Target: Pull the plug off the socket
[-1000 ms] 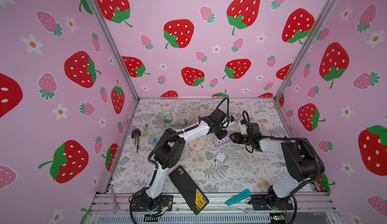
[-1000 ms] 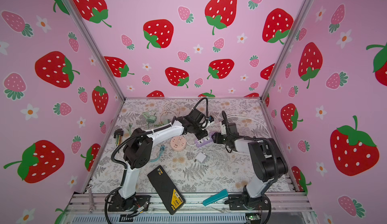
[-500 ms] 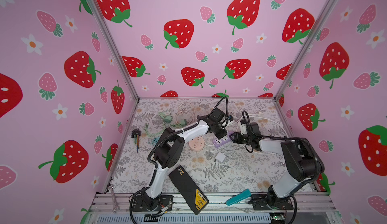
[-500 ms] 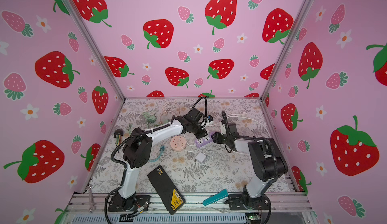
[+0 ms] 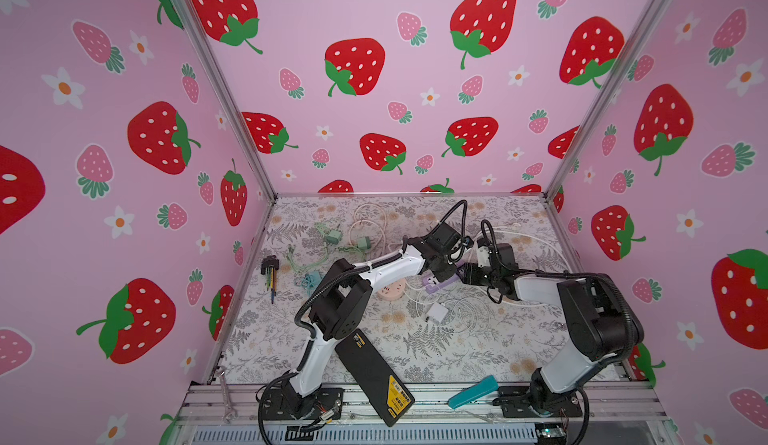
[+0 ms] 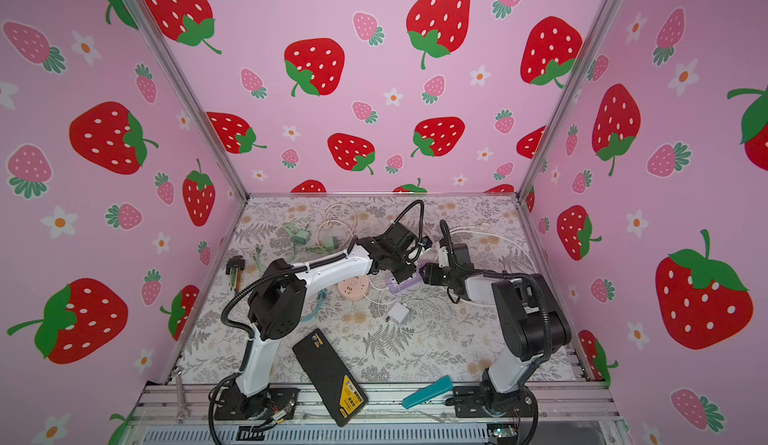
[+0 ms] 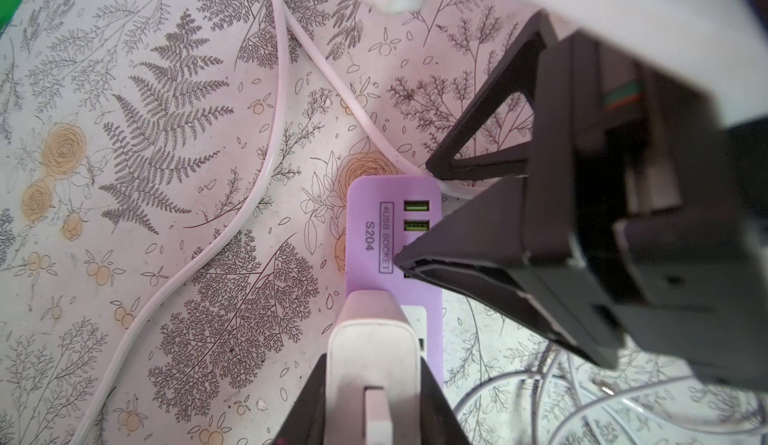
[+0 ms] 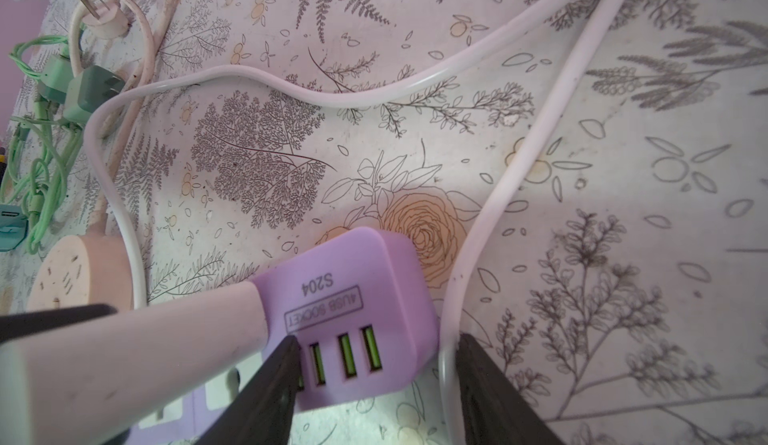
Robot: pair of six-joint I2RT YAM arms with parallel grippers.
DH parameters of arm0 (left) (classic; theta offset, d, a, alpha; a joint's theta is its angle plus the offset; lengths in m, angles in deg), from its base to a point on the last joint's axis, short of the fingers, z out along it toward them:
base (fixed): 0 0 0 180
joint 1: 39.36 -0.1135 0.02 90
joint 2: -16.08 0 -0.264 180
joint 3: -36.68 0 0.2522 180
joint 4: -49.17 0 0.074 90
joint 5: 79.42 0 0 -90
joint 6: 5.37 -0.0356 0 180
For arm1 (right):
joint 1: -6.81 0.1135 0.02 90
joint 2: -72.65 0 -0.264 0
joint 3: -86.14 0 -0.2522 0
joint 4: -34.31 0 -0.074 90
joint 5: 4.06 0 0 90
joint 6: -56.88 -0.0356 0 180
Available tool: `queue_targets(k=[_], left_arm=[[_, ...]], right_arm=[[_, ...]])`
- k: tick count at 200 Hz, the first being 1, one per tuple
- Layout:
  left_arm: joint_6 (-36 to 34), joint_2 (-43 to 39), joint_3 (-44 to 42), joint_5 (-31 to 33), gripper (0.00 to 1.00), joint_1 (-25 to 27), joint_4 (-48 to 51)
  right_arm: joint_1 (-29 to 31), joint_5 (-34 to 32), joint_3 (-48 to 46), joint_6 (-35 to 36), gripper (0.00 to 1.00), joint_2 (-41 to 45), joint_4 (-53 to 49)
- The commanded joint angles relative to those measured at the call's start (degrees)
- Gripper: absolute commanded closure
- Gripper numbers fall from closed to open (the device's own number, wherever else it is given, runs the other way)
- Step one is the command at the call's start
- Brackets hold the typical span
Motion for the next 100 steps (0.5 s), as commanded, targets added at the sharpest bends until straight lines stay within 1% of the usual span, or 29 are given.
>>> queue_targets(k=[1, 17, 27, 39, 43, 51, 69, 88, 100], left_arm=[[-1.81, -0.06, 2.9, -0.14, 0.92, 0.79, 0.58], [-1.58, -0.21, 2.9, -0.98, 0.93, 0.65, 0.53], [-1.01, -0.22, 3.14, -2.78, 0.93, 0.37, 0.79], [-0.01, 0.09, 4.31, -6.78, 0.93, -0.59, 2.37], [0.48, 0.29, 4.89, -9.67, 0.93, -1.07, 3.04], [1.52, 0.58, 5.91, -12.93, 0.93, -2.1, 4.18], [3.29, 0.56, 6.98, -17.8, 0.93, -3.91, 5.33], [4.16, 0.14, 7.12, -20.49, 0.93, -4.91, 5.44], [3.98, 0.02, 7.27, -20.51, 0.92, -4.99, 5.82]], right_arm=[[0.42, -6.03, -2.44, 0.63, 0.39, -4.6, -11.33], [0.42, -6.03, -2.46, 0.63, 0.39, -4.58, -11.29], [0.43, -6.04, -2.46, 0.63, 0.39, -4.53, -11.3], [0.43, -6.03, -2.48, 0.63, 0.39, -4.5, -11.27], [0.43, -6.04, -2.44, 0.63, 0.39, -4.58, -11.26], [0.43, -5.98, -2.33, 0.64, 0.39, -4.64, -11.38], [0.38, -6.03, -2.43, 0.63, 0.39, -4.5, -11.37], [0.43, -6.03, -2.48, 0.63, 0.39, -4.52, -11.34], [0.43, -6.12, -2.49, 0.67, 0.39, -4.35, -11.34]])
